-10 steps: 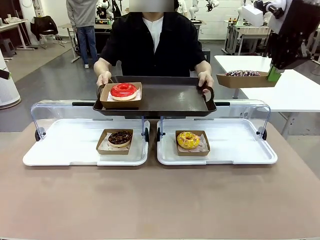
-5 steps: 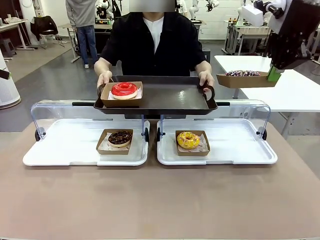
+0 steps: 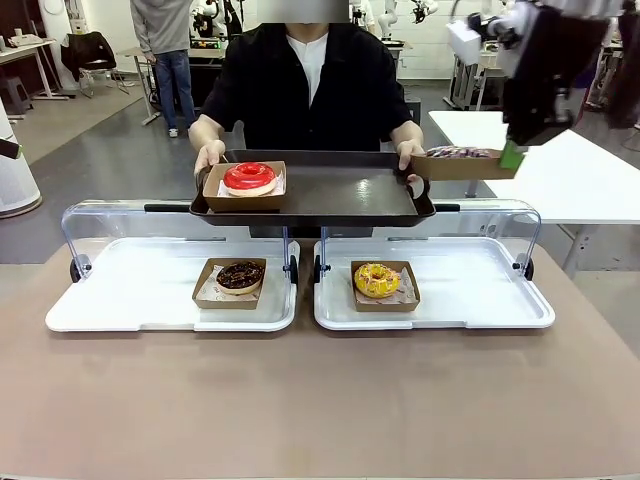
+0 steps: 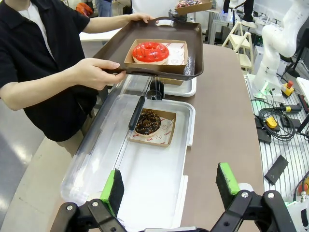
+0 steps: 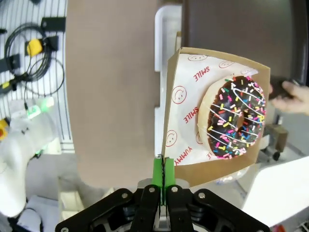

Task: Provide the desired donut to the person.
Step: Place the picked Paper togo box onto the Handle tray extended by the person.

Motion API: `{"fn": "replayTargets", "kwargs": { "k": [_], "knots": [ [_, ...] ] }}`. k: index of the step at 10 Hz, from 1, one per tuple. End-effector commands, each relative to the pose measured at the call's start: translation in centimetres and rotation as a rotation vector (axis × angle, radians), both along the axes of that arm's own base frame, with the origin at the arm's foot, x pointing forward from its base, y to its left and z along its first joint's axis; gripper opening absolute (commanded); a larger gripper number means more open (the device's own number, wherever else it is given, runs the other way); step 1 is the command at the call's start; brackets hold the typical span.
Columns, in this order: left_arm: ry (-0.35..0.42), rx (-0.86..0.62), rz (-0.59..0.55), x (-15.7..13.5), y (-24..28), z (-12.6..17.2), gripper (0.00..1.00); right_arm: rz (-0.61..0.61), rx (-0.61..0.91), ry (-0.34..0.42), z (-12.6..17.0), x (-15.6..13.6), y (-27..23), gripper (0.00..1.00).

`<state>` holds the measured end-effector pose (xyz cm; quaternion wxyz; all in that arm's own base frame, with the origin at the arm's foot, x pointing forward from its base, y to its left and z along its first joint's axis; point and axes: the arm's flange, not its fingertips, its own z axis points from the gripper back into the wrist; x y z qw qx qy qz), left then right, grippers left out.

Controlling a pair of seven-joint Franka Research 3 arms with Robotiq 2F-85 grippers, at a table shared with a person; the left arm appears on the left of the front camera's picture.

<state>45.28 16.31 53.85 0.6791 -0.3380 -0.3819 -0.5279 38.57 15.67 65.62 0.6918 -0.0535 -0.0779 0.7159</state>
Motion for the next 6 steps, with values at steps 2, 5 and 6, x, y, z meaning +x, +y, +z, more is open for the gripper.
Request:
{"fn": "replayTargets", "kwargs": {
  "k": [2,5,6],
  "knots": [
    [-0.003,-0.003,0.006,0.0,0.1,0.1,1.00,0.014,0.029,-0.042,1.0,1.7,6.3,0.01],
    [-0.003,-0.003,0.006,0.0,0.1,0.1,1.00,0.047,0.014,-0.052,0.3,2.6,10.5,0.01],
    [-0.003,-0.003,0.006,0.0,0.1,0.1,1.00,0.037,0.011,-0.044,-0.4,3.2,11.1,0.01]
  ]
}}
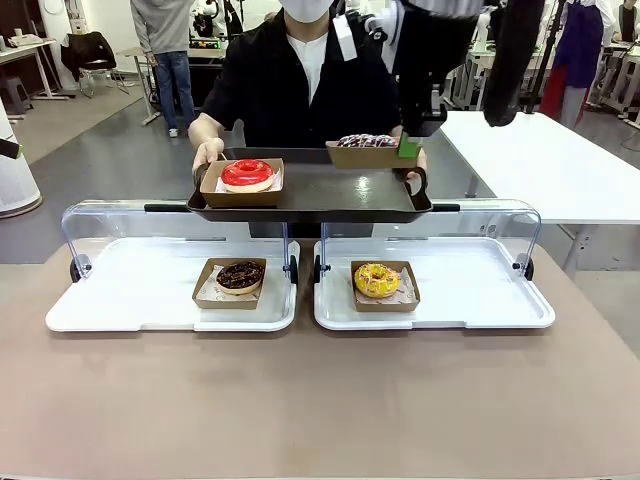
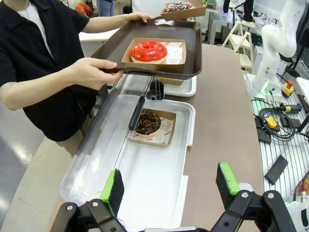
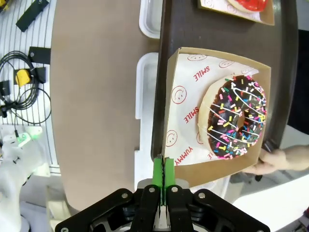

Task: Provide the desired donut to the person.
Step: Place the picked Paper togo box onto the Handle tray extended by the person.

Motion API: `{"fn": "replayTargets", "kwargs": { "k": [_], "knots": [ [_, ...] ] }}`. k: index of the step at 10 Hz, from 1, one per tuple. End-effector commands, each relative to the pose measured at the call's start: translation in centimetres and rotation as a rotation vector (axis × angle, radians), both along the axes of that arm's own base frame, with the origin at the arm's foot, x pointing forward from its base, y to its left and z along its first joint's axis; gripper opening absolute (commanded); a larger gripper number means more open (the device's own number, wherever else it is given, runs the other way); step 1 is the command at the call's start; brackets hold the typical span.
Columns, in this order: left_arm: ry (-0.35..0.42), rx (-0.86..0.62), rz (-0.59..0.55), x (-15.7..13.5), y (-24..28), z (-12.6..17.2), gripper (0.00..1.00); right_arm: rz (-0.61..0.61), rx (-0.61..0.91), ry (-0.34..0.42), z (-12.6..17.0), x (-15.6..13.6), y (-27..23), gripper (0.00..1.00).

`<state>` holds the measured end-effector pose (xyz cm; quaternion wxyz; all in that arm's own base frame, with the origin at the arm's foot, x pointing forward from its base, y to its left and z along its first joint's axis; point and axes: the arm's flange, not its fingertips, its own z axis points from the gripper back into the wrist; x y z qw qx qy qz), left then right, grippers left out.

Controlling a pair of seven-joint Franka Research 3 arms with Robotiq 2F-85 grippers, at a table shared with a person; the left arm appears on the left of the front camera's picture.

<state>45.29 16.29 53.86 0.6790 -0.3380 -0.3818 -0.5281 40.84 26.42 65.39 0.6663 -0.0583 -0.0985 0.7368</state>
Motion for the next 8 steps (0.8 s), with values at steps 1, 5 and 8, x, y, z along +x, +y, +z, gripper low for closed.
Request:
{"fn": "replayTargets", "kwargs": {
  "k": [1,5,8],
  "knots": [
    [-0.003,-0.003,0.007,-0.1,0.1,0.1,1.00,-0.047,-0.004,-0.008,-0.7,1.6,0.4,0.01],
    [-0.003,-0.003,0.007,-0.1,0.1,0.1,1.00,-0.066,0.018,0.014,-3.3,3.8,-1.2,0.01],
    [-0.003,-0.003,0.007,-0.1,0.1,0.1,1.00,-0.030,0.018,0.066,-5.3,4.7,-1.7,0.01]
  ]
}}
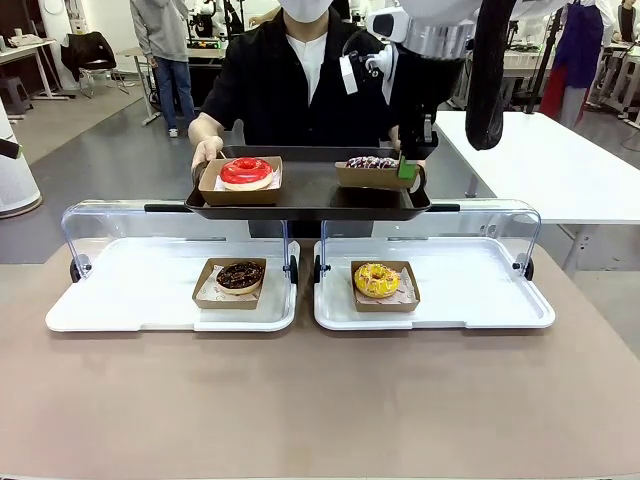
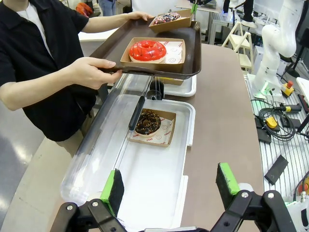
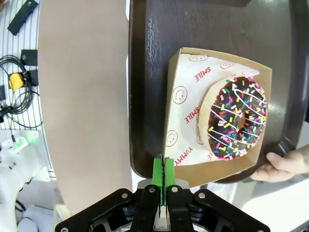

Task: Provide the desired donut to the person.
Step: Place the picked Paper togo box onto the Handle tray extended by the person.

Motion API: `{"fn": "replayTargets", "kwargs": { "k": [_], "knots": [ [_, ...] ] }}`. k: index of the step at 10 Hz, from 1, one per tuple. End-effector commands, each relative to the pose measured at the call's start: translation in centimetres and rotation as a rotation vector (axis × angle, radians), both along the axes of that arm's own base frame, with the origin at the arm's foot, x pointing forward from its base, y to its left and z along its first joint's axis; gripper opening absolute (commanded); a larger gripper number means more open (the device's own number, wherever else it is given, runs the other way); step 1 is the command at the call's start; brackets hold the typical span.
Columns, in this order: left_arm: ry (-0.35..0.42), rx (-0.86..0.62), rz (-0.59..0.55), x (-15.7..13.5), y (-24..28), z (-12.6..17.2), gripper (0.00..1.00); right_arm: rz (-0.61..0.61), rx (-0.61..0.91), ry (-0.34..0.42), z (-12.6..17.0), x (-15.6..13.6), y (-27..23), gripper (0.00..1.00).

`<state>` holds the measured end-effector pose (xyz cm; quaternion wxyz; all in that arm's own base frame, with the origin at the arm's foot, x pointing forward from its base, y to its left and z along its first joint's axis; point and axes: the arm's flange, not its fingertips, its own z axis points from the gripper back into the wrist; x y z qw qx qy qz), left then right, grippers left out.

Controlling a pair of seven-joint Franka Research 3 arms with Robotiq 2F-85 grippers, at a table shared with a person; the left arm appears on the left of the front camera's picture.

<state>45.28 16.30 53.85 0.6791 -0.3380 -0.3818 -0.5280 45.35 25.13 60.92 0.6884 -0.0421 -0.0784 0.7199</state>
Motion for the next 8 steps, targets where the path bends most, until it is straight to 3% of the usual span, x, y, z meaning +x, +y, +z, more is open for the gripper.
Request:
{"fn": "replayTargets", "kwargs": {
  "k": [1,8],
  "knots": [
    [-0.003,-0.003,0.006,-0.1,0.1,0.1,1.00,0.025,0.011,0.033,-1.2,0.4,-0.2,0.01],
    [-0.003,-0.003,0.006,-0.1,0.1,0.1,1.00,-0.008,-0.013,0.097,-1.6,3.3,0.6,0.01]
  ]
}}
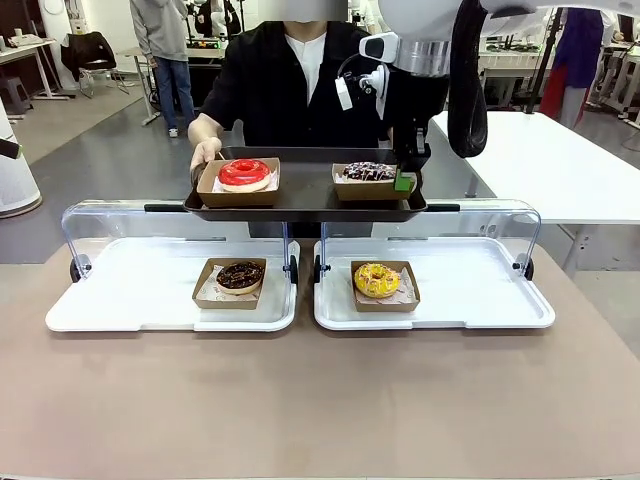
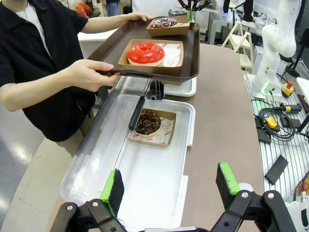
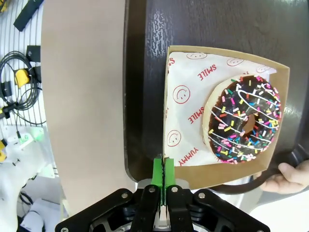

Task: Provide the desired donut to the person.
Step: Place the picked Paper togo box onto the Handle tray extended by the person.

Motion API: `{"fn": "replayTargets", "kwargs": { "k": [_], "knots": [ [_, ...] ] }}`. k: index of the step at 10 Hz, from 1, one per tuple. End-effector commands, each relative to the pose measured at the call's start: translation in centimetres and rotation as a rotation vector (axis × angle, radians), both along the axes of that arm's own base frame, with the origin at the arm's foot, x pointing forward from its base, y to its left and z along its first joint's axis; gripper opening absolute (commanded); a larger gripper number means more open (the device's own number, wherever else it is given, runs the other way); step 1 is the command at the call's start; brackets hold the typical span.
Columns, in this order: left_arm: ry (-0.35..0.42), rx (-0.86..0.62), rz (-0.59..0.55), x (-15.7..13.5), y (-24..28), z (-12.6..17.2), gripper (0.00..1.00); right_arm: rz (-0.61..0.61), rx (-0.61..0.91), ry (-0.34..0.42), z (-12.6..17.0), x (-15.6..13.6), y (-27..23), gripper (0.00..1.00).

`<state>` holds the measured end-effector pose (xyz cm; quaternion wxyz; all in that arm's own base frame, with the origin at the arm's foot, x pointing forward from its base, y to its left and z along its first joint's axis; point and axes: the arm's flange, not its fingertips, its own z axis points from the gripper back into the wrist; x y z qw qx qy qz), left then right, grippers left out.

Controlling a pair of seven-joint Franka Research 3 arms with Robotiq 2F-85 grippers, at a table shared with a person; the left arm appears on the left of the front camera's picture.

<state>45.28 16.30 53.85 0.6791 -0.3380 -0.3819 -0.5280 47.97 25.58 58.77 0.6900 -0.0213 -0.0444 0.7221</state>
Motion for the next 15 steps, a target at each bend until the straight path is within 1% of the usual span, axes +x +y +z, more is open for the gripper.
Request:
{"fn": "replayTargets", "kwargs": {
  "k": [1,3,4,5,6,7,8,10,11,12,14,15],
  "knots": [
    [-0.003,-0.003,0.006,-0.05,0.06,0.12,1.00,-0.010,0.012,0.021,0.49,0.85,0.05,0.01],
    [-0.003,-0.003,0.006,-0.05,0.06,0.12,1.00,-0.008,0.021,0.028,0.42,0.98,-0.08,0.01],
    [-0.003,-0.003,0.006,-0.05,0.06,0.12,1.00,0.016,0.032,0.031,0.38,0.93,-0.06,0.01],
    [-0.003,-0.003,0.006,-0.05,0.06,0.12,1.00,0.017,0.041,0.036,0.41,0.95,-0.01,0.35],
    [-0.003,-0.003,0.006,-0.05,0.06,0.12,1.00,0.023,0.042,0.036,0.44,0.92,0.06,0.61],
    [-0.003,-0.003,0.006,-0.05,0.06,0.12,1.00,0.026,0.041,0.036,0.51,0.91,0.06,0.95],
    [-0.003,-0.003,0.006,-0.05,0.06,0.12,1.00,0.028,0.042,0.035,0.51,0.94,0.07,1.00],
    [-0.003,-0.003,0.006,-0.05,0.06,0.12,1.00,0.029,0.041,0.037,0.54,0.98,0.04,1.00],
    [-0.003,-0.003,0.006,-0.05,0.06,0.12,1.00,0.029,0.041,0.038,0.57,0.99,0.02,0.96],
    [-0.003,-0.003,0.006,-0.05,0.06,0.12,1.00,0.029,0.042,0.039,0.59,1.03,-0.01,1.00],
    [-0.003,-0.003,0.006,-0.05,0.06,0.12,1.00,0.031,0.037,0.045,0.63,1.05,-0.12,1.00],
    [-0.003,-0.003,0.006,-0.05,0.06,0.12,1.00,0.035,0.030,0.052,0.58,0.95,-0.29,0.97]
  ]
}}
